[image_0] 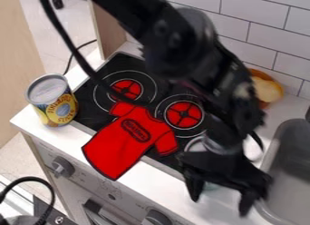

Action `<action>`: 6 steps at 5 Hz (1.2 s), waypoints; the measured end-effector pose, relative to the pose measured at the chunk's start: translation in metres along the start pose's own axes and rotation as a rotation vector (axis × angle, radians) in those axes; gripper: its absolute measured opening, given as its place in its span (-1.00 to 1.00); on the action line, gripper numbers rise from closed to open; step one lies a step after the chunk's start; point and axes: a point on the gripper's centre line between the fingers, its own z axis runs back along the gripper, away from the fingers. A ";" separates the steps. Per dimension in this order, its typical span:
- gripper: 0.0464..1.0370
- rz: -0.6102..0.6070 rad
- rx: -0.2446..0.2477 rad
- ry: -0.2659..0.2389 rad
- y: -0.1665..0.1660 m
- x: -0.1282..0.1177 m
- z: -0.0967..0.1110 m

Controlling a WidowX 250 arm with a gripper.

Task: Place the can to the right side of the burner

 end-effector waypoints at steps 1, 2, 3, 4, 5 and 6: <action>0.92 0.147 -0.001 -0.038 0.014 0.028 0.006; 0.92 0.261 0.014 -0.058 0.025 0.044 0.004; 0.92 0.331 0.041 -0.102 0.030 0.051 0.003; 0.92 0.368 0.055 -0.135 0.037 0.058 0.002; 0.92 0.448 0.061 -0.198 0.047 0.069 0.004; 0.92 0.518 0.070 -0.272 0.059 0.080 0.007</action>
